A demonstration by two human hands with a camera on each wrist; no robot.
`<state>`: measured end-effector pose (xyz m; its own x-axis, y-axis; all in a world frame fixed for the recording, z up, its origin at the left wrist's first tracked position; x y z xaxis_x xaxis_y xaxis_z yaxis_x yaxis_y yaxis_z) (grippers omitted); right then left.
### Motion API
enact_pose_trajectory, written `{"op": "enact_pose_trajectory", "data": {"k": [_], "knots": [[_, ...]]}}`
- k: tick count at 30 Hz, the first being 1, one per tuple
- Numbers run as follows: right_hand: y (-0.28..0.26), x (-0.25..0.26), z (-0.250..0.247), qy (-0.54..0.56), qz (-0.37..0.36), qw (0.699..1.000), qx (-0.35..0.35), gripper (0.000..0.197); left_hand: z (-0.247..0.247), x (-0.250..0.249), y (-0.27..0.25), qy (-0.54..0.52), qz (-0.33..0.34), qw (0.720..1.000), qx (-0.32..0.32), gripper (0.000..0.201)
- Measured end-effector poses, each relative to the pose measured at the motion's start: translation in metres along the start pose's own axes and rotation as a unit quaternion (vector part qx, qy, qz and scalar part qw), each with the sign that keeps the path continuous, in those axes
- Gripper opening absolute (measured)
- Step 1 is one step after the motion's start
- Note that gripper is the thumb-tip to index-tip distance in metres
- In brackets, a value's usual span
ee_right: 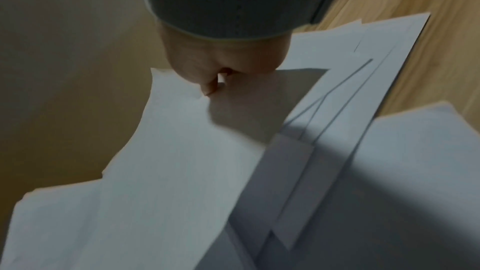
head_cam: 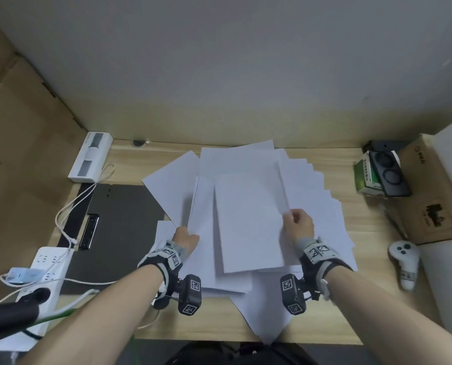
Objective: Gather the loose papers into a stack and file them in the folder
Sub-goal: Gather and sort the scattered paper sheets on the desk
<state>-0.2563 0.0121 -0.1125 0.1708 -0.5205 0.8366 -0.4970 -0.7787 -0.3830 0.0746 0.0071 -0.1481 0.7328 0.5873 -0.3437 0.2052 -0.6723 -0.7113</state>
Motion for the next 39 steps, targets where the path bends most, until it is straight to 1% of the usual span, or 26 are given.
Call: {"op": "enact_pose_trajectory", "data": {"k": [3, 4, 5, 7, 9, 11, 12, 14, 15, 16, 17, 18, 19, 20, 21, 23, 24, 25, 26, 27, 28, 31, 33, 34, 36, 39], "knots": [[-0.021, -0.018, 0.023, 0.002, 0.014, 0.999, 0.034, 0.018, 0.01, 0.01, -0.004, -0.031, -0.025, 0.999, 0.019, 0.016], [-0.027, -0.025, 0.029, -0.004, 0.021, 0.999, 0.045, 0.017, 0.012, 0.015, -0.004, -0.038, -0.041, 0.998, 0.03, 0.012], [-0.032, -0.031, 0.034, -0.009, 0.028, 0.998, 0.054, 0.015, 0.013, 0.018, -0.005, -0.048, -0.048, 0.997, 0.035, 0.004], [-0.04, -0.041, 0.043, -0.024, 0.039, 0.996, 0.074, 0.012, 0.017, 0.025, -0.005, -0.084, -0.071, 0.993, 0.044, 0.013], [-0.045, -0.046, 0.049, -0.047, 0.036, 0.994, 0.093, 0.01, 0.02, 0.03, -0.003, -0.125, -0.092, 0.987, 0.044, 0.006], [-0.046, -0.047, 0.053, -0.072, 0.033, 0.99, 0.117, 0.008, 0.022, 0.035, -0.002, -0.177, -0.116, 0.976, 0.041, 0.015], [-0.047, -0.047, 0.055, -0.084, 0.034, 0.987, 0.132, 0.007, 0.023, 0.037, 0.0, -0.199, -0.121, 0.971, 0.05, 0.027], [-0.046, -0.047, 0.06, -0.103, 0.034, 0.981, 0.164, 0.008, 0.028, 0.043, 0.003, -0.2, -0.11, 0.972, 0.06, 0.072], [-0.047, -0.045, 0.063, -0.111, 0.033, 0.976, 0.182, 0.009, 0.028, 0.044, 0.003, -0.179, -0.105, 0.977, 0.055, 0.089], [-0.046, -0.043, 0.066, -0.12, 0.036, 0.972, 0.2, 0.01, 0.029, 0.045, 0.002, -0.153, -0.097, 0.982, 0.048, 0.098], [-0.044, -0.041, 0.068, -0.124, 0.033, 0.969, 0.211, 0.012, 0.029, 0.045, 0.004, -0.125, -0.088, 0.987, 0.041, 0.099], [-0.041, -0.038, 0.068, -0.132, 0.027, 0.968, 0.21, 0.013, 0.029, 0.045, 0.005, -0.105, -0.084, 0.99, 0.037, 0.09], [-0.035, -0.034, 0.065, -0.144, 0.012, 0.97, 0.193, 0.012, 0.029, 0.044, 0.005, -0.091, -0.083, 0.992, 0.033, 0.078], [-0.028, -0.029, 0.06, -0.155, -0.009, 0.975, 0.16, 0.011, 0.029, 0.043, 0.007, -0.075, -0.085, 0.993, 0.028, 0.07], [-0.02, -0.026, 0.053, -0.154, -0.025, 0.981, 0.118, 0.016, 0.028, 0.043, 0.007, -0.06, -0.085, 0.994, 0.022, 0.064], [-0.004, -0.027, 0.035, -0.16, -0.018, 0.986, 0.047, 0.038, 0.027, 0.04, 0.008, -0.036, -0.085, 0.995, 0.021, 0.056], [0.002, -0.03, 0.029, -0.18, 0.004, 0.983, 0.033, 0.046, 0.026, 0.039, 0.006, -0.027, -0.083, 0.996, 0.018, 0.053], [0.007, -0.033, 0.026, -0.206, 0.028, 0.977, 0.037, 0.047, 0.026, 0.038, 0.007, -0.023, -0.084, 0.996, 0.017, 0.05], [0.01, -0.034, 0.024, -0.226, 0.046, 0.972, 0.05, 0.04, 0.025, 0.036, 0.005, -0.019, -0.085, 0.996, 0.018, 0.048], [0.011, -0.033, 0.024, -0.229, 0.055, 0.97, 0.064, 0.028, 0.025, 0.035, 0.006, -0.018, -0.089, 0.996, 0.022, 0.049], [0.01, -0.031, 0.026, -0.219, 0.059, 0.971, 0.079, 0.021, 0.026, 0.034, 0.006, -0.022, -0.088, 0.995, 0.027, 0.053], [0.007, -0.03, 0.034, -0.191, 0.048, 0.973, 0.116, 0.035, 0.03, 0.038, 0.014, -0.028, -0.082, 0.995, 0.049, 0.06], [0.005, -0.029, 0.03, -0.198, 0.032, 0.973, 0.112, 0.04, 0.034, 0.039, 0.018, -0.015, -0.079, 0.995, 0.057, 0.07], [0.006, -0.03, 0.026, -0.201, 0.028, 0.974, 0.104, 0.041, 0.033, 0.034, 0.014, -0.011, -0.073, 0.995, 0.063, 0.069], [0.005, -0.032, 0.009, -0.199, 0.022, 0.976, 0.083, 0.039, 0.036, 0.023, 0.008, 0.003, -0.06, 0.996, 0.067, 0.052], [0.006, -0.032, -0.027, -0.198, 0.017, 0.98, 0.027, 0.031, 0.038, 0.006, -0.003, 0.049, -0.055, 0.996, 0.053, 0.024]]}}
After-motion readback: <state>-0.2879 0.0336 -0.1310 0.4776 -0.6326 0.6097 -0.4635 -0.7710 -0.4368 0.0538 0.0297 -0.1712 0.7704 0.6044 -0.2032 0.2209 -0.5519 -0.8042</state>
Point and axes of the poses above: each hand's wrist, its own y-axis towards the middle knuckle, its own z-axis out of the palm, x = y × z, the point moved 4 cm from there along y, towards the middle knuckle, and after that the axes turned 13 degrees about y, right-handed, at the moved point
